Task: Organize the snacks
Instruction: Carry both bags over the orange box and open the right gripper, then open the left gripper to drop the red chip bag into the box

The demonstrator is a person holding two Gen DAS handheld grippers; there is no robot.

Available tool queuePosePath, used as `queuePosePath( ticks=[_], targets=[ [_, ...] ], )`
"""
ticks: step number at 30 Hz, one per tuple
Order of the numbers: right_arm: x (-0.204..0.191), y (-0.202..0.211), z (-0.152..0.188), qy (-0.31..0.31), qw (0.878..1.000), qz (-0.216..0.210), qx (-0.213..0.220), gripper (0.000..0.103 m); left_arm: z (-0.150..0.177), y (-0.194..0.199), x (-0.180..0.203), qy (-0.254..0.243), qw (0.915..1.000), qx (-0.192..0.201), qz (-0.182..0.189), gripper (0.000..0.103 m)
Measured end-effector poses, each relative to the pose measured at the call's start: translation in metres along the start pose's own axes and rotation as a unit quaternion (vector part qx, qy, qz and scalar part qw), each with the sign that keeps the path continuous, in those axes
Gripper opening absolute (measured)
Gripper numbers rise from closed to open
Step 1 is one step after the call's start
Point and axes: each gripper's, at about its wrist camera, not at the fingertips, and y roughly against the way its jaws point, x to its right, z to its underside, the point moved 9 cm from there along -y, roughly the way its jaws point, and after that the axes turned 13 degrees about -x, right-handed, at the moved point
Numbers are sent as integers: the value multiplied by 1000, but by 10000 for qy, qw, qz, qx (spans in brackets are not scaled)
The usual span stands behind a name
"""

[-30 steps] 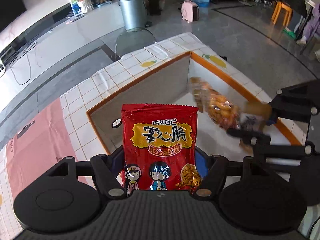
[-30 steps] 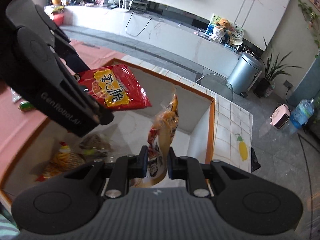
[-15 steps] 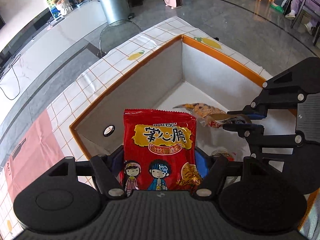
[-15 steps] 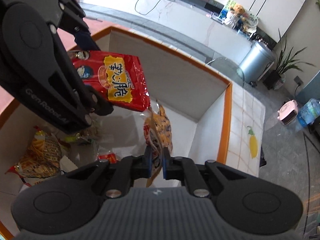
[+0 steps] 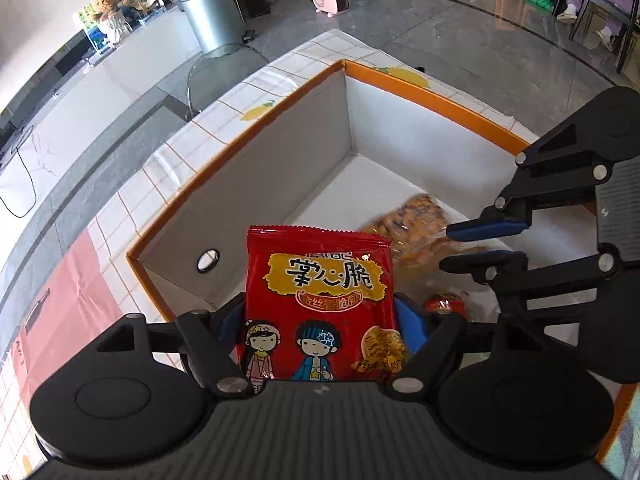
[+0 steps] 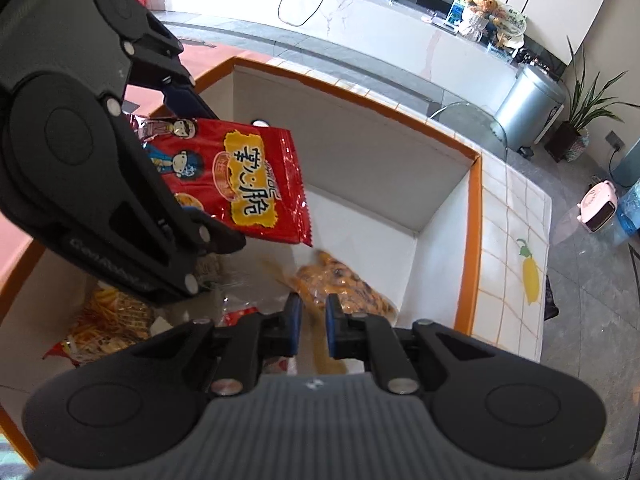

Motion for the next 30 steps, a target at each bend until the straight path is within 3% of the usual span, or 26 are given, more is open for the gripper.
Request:
queuePosePath(
  ticks=[6, 10, 24, 26, 30],
  targets=[
    [-2, -1, 3, 5, 9999, 83, -96, 16, 4, 2, 5, -124, 9997, -168, -137, 92],
    [-2, 5, 5, -118, 9996, -88, -237, 37, 5, 9, 3, 70, 9998, -178, -13, 92],
    [-6, 47, 9, -853, 9959, -244, -189, 50, 24, 65, 0, 419, 9979, 439, 242, 93],
    [-9, 54, 10, -917, 9953, -292, -122, 57, 27, 70, -1, 507, 9971, 487, 301, 93],
    [-18, 60, 13, -889, 9958, -210, -86, 58, 25, 71, -2, 626, 9961, 513, 358, 94]
  ],
)
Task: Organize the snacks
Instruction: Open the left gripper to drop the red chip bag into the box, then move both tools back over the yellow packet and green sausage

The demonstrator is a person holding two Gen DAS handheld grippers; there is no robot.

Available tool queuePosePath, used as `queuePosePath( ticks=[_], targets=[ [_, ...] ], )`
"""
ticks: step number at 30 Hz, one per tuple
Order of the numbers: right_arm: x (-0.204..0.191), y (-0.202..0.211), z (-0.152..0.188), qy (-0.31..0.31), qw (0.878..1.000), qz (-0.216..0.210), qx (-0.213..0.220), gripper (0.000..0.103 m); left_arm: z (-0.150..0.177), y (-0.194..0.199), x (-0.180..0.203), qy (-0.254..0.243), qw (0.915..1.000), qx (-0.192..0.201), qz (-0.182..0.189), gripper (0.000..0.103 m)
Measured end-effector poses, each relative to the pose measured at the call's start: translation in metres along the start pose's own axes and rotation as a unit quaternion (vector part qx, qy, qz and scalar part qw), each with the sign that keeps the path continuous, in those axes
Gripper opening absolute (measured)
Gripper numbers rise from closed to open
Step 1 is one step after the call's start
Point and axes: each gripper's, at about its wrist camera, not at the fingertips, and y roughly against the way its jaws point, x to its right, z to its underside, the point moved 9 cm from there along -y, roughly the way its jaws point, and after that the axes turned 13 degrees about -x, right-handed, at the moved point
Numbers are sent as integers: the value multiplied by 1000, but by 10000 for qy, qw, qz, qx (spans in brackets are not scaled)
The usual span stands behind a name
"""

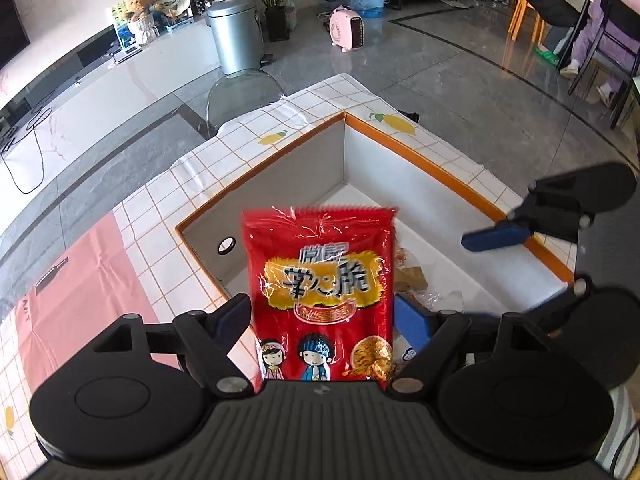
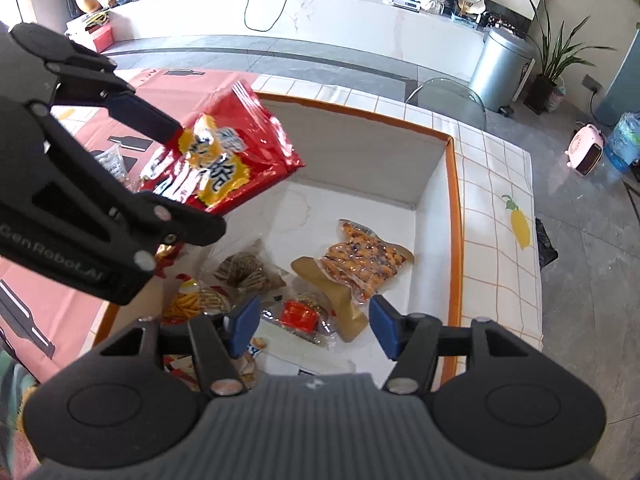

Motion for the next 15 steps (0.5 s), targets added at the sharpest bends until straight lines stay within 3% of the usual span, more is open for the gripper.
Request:
queuePosePath(
  ticks=[8, 15],
  targets=[
    [-4, -1, 3, -146, 9999, 47, -16, 61, -4, -5, -6, 490, 9985, 153, 162, 94],
    [-4, -5, 1, -256, 9996, -52, -46, 61, 11, 16, -19, 636, 9974, 314, 135, 94]
  ],
)
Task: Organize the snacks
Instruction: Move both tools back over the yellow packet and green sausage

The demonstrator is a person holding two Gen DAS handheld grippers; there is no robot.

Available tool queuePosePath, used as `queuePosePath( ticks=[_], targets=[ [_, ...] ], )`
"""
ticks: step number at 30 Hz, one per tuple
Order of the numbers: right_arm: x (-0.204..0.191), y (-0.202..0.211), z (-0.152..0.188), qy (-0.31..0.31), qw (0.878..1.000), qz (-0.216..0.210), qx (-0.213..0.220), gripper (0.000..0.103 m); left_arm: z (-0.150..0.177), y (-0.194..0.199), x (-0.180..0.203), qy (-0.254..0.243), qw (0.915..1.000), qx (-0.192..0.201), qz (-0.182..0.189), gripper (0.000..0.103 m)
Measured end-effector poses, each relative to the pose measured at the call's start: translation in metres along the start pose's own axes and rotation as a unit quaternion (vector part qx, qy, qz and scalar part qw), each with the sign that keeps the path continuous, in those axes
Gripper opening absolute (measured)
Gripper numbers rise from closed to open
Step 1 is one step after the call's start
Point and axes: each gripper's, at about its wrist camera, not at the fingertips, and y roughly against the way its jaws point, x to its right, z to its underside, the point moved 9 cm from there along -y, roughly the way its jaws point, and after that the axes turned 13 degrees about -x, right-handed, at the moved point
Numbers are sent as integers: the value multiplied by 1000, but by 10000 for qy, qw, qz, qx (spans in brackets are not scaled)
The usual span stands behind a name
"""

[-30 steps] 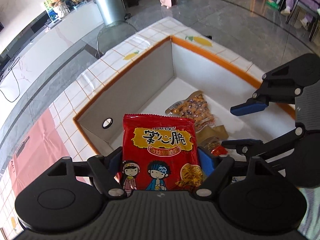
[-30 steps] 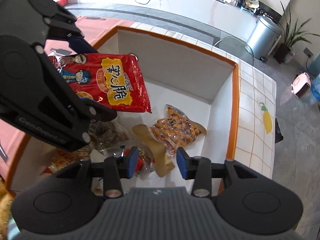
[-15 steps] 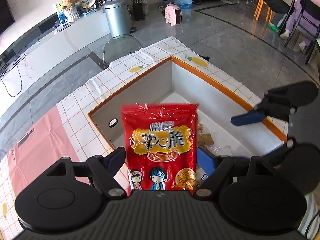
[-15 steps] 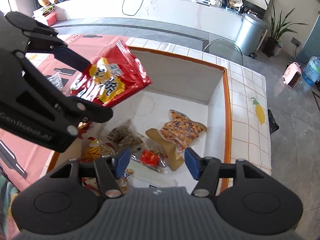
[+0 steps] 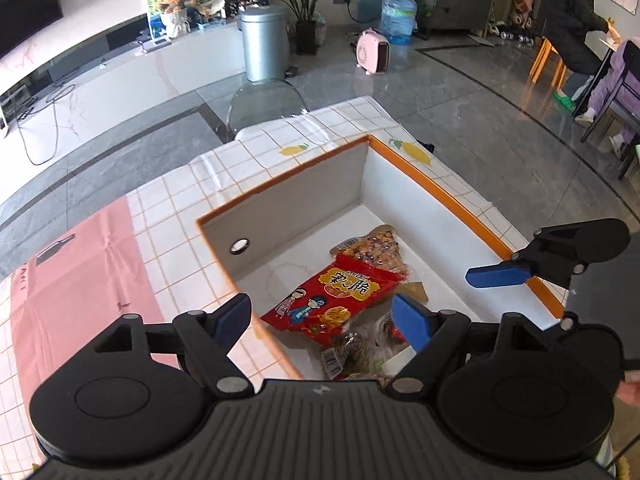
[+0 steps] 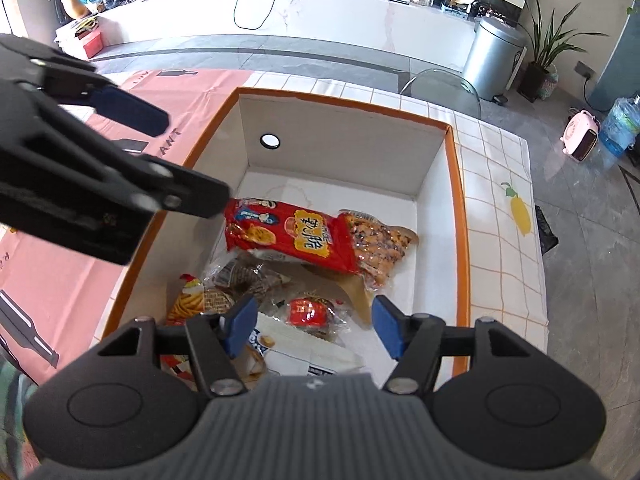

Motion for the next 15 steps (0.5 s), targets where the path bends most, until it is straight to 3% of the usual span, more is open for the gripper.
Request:
queuePosePath(
  ticks=[11, 15],
  targets=[
    [-30, 19, -4, -67, 9993, -161, 339, 61, 43, 39, -40, 523, 9981, 235, -206, 85],
    [-53, 35, -9, -34, 9980, -230, 591, 61, 65, 54, -59, 818, 9959, 371, -148, 77]
  ],
)
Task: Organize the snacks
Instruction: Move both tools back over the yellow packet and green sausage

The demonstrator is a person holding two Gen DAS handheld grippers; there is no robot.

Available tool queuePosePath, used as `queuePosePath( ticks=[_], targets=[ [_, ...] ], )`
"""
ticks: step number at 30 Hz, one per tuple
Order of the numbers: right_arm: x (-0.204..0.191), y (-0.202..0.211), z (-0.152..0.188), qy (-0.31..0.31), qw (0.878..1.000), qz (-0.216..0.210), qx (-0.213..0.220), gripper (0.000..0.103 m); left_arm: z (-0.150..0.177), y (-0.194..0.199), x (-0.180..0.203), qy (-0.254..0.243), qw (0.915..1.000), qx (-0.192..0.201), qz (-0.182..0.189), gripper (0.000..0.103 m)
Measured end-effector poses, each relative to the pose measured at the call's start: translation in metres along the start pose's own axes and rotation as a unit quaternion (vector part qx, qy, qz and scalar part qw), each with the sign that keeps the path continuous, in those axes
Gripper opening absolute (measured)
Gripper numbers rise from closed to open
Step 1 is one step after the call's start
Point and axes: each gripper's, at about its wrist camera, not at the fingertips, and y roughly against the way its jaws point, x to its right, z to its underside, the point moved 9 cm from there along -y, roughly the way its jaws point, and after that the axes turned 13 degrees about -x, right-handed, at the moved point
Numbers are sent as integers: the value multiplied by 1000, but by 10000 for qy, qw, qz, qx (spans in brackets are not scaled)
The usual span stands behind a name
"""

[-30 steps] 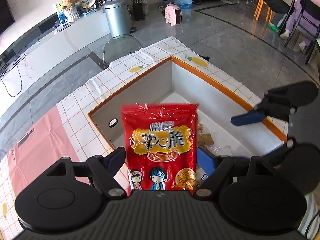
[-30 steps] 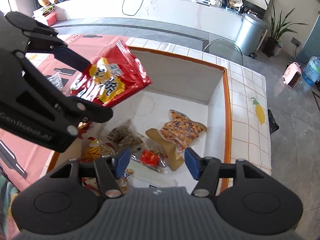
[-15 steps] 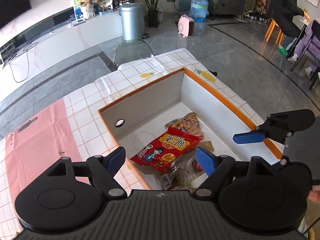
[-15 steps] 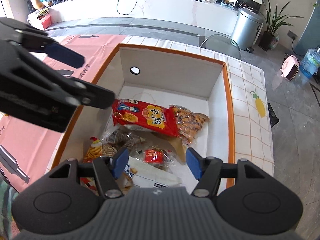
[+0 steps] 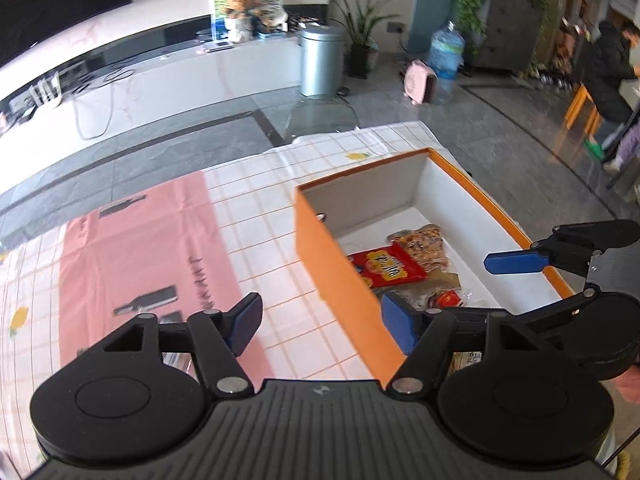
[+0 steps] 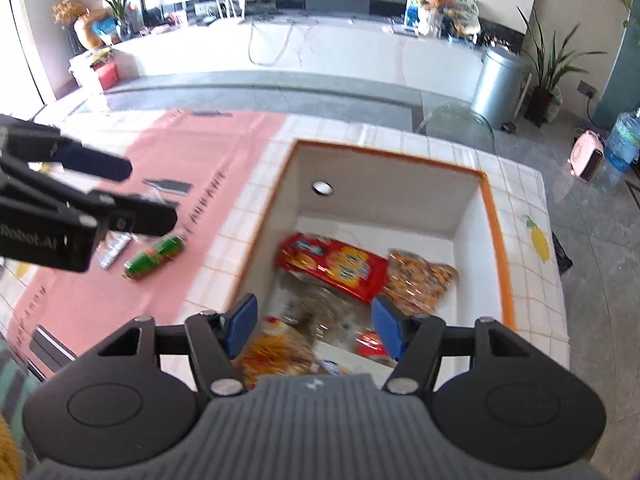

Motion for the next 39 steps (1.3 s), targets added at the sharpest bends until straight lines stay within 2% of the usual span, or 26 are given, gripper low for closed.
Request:
queuePosePath(
  ticks=[3, 4, 10, 14, 16, 18, 23, 26, 33, 37, 39],
  targets=[
    [-19, 9, -5, -39, 9996, -150, 222, 61, 16, 11, -21, 212, 9998, 67, 18, 60],
    [-26, 12, -6, -58, 9992, -203, 330, 61, 23, 14, -28, 286, 9996, 81, -2, 59],
    [-76, 25, -10, -3, 9931, -412, 1099, 62, 67, 30, -84, 889, 9956, 238, -149, 59],
    [-108, 24, -7, -92, 9887, -516, 1402, 62, 94, 41, -120, 1460, 9880, 397, -318, 63],
    [-123, 20, -4, -133, 9870, -518, 1515, 61, 107, 49, -136, 1723, 9829, 526, -377, 69],
    [-138, 14, -1, -198, 9852, -608, 1589, 61, 120, 54, -150, 1946, 9780, 612, -427, 72],
    [-165, -12, 12, -558, 9851, -724, 1454, 61, 150, 61, -189, 2472, 9635, 733, -716, 75],
    [-179, -33, 18, -703, 9865, -767, 1267, 59, 167, 53, -212, 2648, 9588, 561, -859, 78],
    [-202, -76, 17, -690, 9904, -800, 892, 58, 177, 27, -239, 2579, 9633, 71, -744, 84],
    [-200, -99, 3, -833, 9913, -677, 767, 58, 179, 10, -256, 3006, 9517, -89, -618, 85],
    [-198, -109, -4, -961, 9907, -674, 691, 58, 182, -3, -268, 3380, 9391, -203, -586, 85]
  ],
)
